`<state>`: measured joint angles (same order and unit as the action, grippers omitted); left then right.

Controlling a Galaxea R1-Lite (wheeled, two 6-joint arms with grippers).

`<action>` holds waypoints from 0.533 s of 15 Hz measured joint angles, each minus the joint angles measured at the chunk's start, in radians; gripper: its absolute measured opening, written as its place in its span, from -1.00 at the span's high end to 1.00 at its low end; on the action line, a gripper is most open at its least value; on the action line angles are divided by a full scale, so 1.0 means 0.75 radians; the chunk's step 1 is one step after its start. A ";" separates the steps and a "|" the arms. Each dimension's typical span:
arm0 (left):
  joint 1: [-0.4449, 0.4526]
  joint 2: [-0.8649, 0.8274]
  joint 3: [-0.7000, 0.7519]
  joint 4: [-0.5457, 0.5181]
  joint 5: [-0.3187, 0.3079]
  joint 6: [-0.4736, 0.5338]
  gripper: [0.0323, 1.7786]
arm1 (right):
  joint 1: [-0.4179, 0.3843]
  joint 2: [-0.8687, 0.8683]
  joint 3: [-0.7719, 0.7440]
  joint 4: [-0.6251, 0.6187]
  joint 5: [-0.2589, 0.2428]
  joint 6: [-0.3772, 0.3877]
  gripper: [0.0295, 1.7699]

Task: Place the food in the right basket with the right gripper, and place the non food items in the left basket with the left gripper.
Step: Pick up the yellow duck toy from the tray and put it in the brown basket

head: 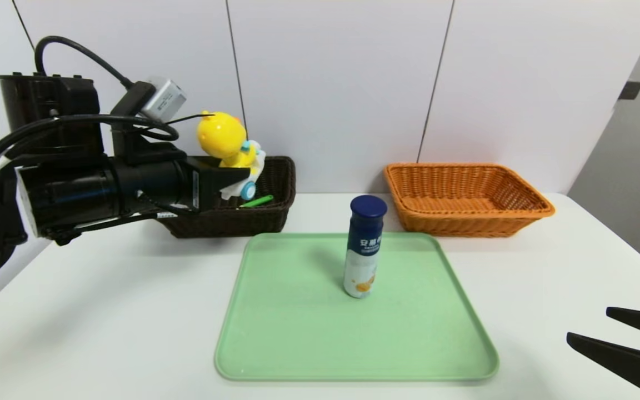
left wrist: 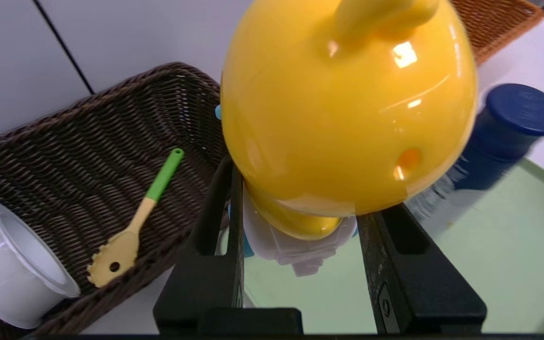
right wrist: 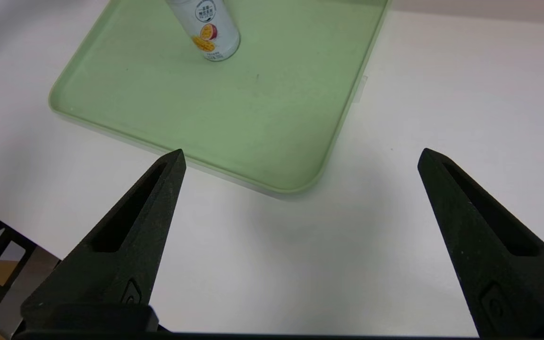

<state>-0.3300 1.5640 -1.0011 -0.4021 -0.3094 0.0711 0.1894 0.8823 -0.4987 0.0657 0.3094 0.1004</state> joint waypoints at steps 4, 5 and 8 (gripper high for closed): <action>0.056 0.212 -0.178 -0.031 0.000 0.003 0.24 | -0.001 0.000 0.005 0.000 0.002 -0.001 -0.92; 0.060 0.269 -0.218 -0.033 0.001 0.002 0.24 | -0.001 0.000 0.006 0.001 0.002 0.000 -0.92; 0.064 0.418 -0.312 -0.035 0.005 -0.010 0.24 | -0.003 0.000 0.010 0.000 0.002 0.001 -0.92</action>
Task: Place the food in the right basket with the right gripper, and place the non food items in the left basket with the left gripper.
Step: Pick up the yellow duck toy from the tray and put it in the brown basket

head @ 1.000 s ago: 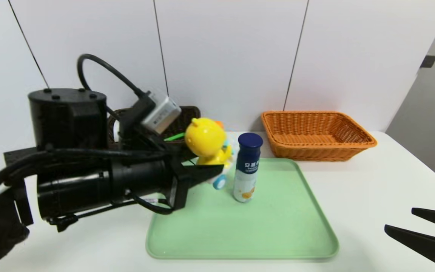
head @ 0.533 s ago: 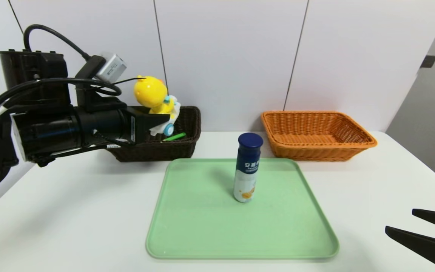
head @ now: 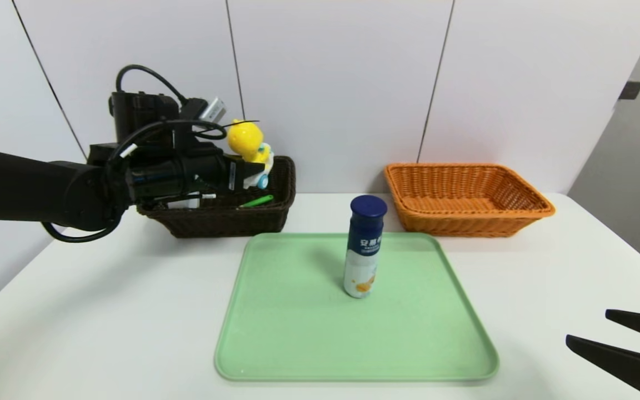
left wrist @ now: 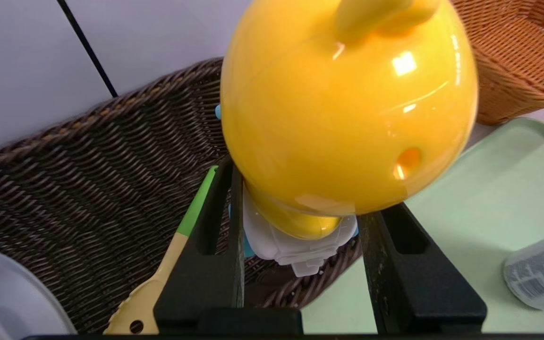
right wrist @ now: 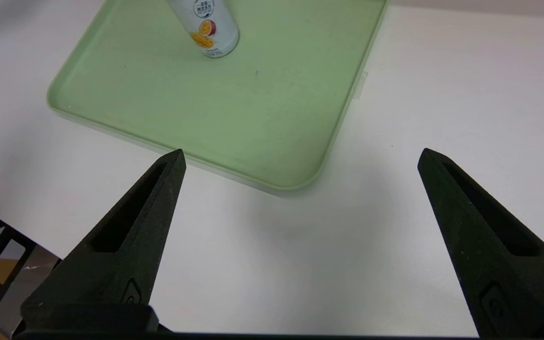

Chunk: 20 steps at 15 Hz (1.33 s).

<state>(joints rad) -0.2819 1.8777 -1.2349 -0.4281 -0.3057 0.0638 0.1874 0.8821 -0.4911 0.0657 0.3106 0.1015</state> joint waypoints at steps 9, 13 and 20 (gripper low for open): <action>0.021 0.240 -0.161 0.000 0.000 -0.006 0.24 | -0.007 0.007 0.007 -0.002 0.002 0.002 -0.92; 0.022 0.273 -0.203 0.011 -0.001 -0.008 0.11 | -0.007 0.012 0.005 -0.003 0.003 0.001 -0.92; 0.025 0.249 -0.217 0.014 -0.002 -0.008 -0.50 | -0.009 0.013 0.004 -0.002 0.003 0.001 -0.92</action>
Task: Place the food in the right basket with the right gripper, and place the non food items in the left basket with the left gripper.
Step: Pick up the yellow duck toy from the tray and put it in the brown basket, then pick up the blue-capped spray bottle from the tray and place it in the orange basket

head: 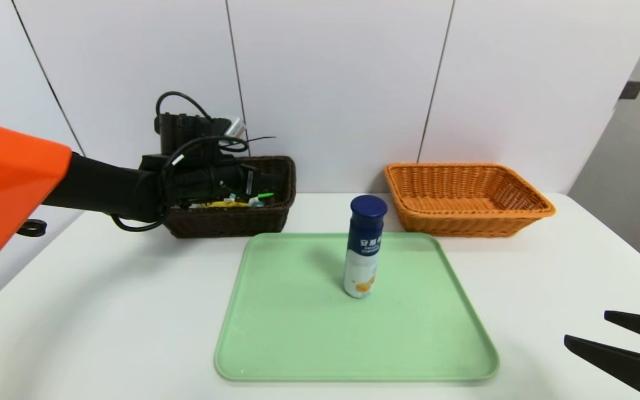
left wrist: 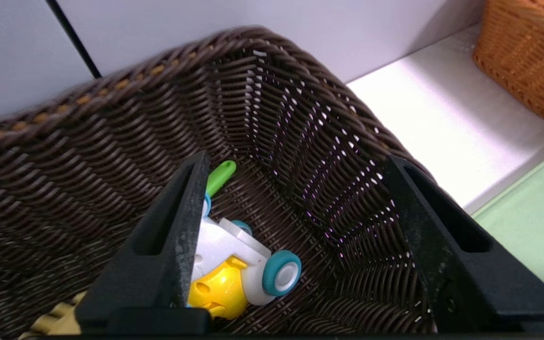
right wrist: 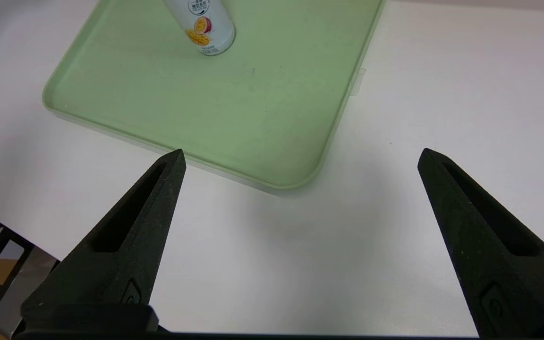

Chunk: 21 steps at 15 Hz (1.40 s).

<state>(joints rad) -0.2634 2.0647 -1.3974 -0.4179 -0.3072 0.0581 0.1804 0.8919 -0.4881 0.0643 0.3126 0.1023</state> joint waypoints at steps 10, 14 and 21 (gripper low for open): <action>-0.002 -0.464 0.090 0.282 0.020 -0.011 -0.80 | 0.016 0.033 -0.039 -0.045 0.006 -0.012 -0.92; -0.028 -0.759 0.382 0.360 0.012 -0.047 -0.84 | 0.034 0.156 -0.062 -0.202 0.009 -0.071 -0.92; -0.165 -1.122 0.851 0.369 -0.139 -0.050 -0.88 | 0.210 0.402 -0.135 -0.440 -0.003 -0.100 -0.92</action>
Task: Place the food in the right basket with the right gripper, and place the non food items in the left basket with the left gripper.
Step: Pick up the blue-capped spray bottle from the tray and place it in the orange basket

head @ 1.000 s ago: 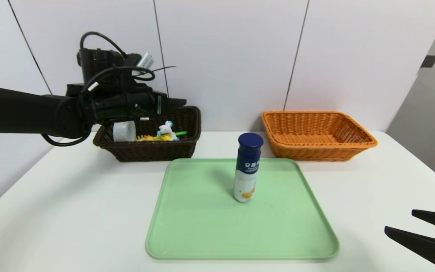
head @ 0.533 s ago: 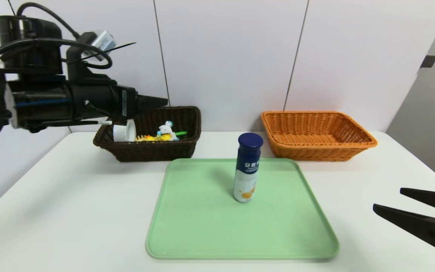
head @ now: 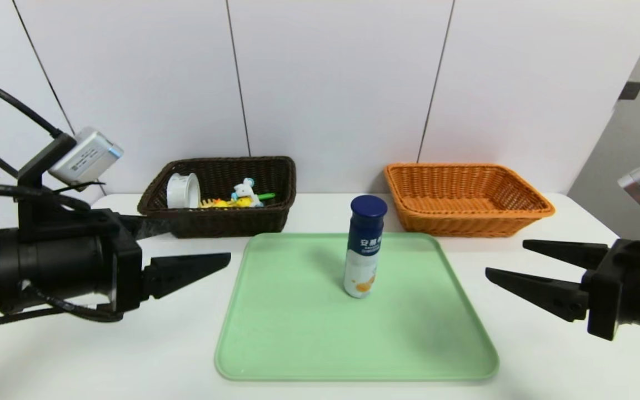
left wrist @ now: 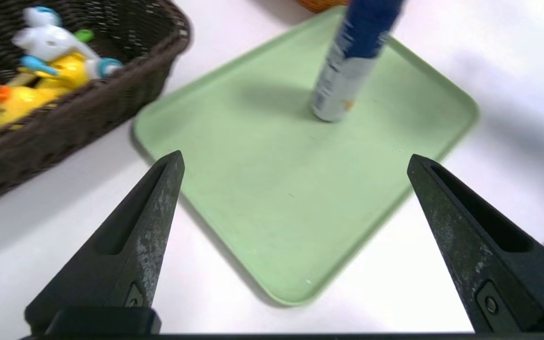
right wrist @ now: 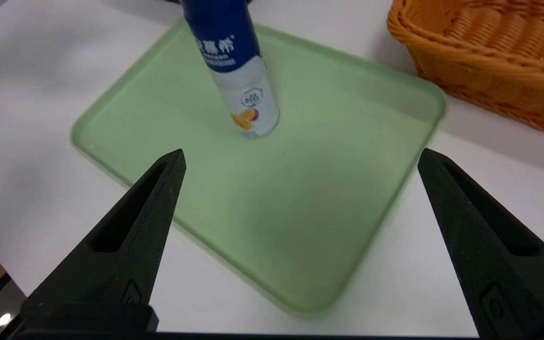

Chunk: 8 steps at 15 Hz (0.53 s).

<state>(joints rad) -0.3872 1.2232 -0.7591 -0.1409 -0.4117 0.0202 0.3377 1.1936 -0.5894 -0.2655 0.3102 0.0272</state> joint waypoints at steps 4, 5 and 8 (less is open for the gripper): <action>-0.068 -0.018 -0.029 -0.001 -0.092 0.005 -0.89 | 0.099 0.189 -0.028 -0.203 -0.005 -0.002 -0.92; -0.072 -0.016 -0.042 -0.001 -0.094 0.005 -0.89 | 0.124 0.239 -0.038 -0.247 -0.007 -0.005 -0.92; -0.074 -0.010 -0.062 0.002 -0.087 0.004 -0.90 | 0.201 0.398 -0.093 -0.363 -0.018 -0.036 -0.92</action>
<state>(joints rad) -0.4430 1.2157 -0.8053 -0.1394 -0.4772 0.0234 0.4883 1.4923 -0.6594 -0.5379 0.2966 0.0000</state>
